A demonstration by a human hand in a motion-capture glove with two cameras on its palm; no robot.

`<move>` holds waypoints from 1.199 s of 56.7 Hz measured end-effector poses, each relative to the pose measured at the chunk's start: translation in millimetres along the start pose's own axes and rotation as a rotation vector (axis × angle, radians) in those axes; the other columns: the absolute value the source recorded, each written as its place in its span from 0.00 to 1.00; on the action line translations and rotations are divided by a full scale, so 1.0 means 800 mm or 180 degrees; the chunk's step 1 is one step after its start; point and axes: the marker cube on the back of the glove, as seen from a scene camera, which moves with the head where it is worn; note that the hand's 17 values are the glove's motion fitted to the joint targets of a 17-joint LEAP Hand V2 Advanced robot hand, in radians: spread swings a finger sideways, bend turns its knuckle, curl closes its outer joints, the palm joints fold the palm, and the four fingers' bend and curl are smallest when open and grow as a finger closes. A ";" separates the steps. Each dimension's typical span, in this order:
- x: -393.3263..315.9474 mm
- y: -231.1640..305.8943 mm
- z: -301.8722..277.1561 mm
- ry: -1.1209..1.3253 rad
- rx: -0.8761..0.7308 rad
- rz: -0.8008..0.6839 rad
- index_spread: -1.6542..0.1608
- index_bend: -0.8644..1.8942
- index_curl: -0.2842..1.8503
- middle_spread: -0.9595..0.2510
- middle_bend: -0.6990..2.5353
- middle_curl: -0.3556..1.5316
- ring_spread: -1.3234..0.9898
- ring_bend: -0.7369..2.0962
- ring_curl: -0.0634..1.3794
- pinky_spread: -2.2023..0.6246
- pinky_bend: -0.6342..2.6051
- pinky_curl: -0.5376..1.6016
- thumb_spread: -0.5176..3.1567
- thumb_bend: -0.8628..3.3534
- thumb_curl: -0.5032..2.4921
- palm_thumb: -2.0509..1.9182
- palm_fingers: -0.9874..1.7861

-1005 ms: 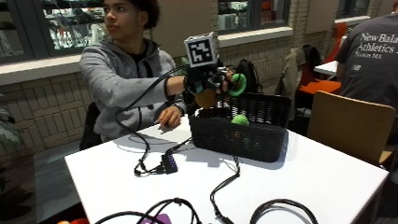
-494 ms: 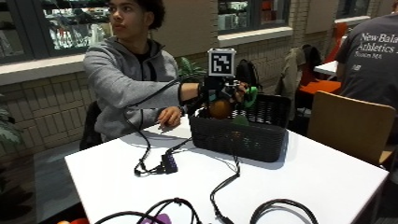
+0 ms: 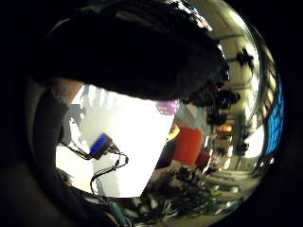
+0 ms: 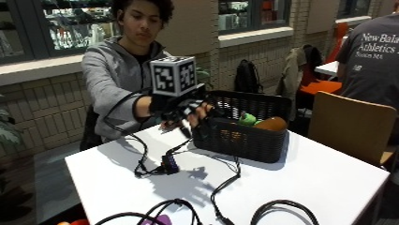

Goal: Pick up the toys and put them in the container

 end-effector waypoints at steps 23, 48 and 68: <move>0.253 -0.012 0.122 -0.0481 -0.0341 0.1587 0.77 0.37 0.24 0.82 0.30 0.49 0.52 0.56 0.26 0.77 0.53 0.41 0.48 0.20 0.29 0.55 0.38; 0.264 -0.041 0.217 -0.0290 -0.0333 0.1774 0.78 0.38 0.27 0.83 0.25 0.42 0.52 0.54 0.24 0.75 0.59 0.43 0.50 0.22 0.29 0.59 0.38; 0.241 -0.038 0.183 -0.0198 0.0251 0.1547 0.76 0.46 0.36 0.68 0.34 0.52 0.46 0.61 0.31 0.66 0.56 0.42 0.52 0.28 0.36 0.72 0.65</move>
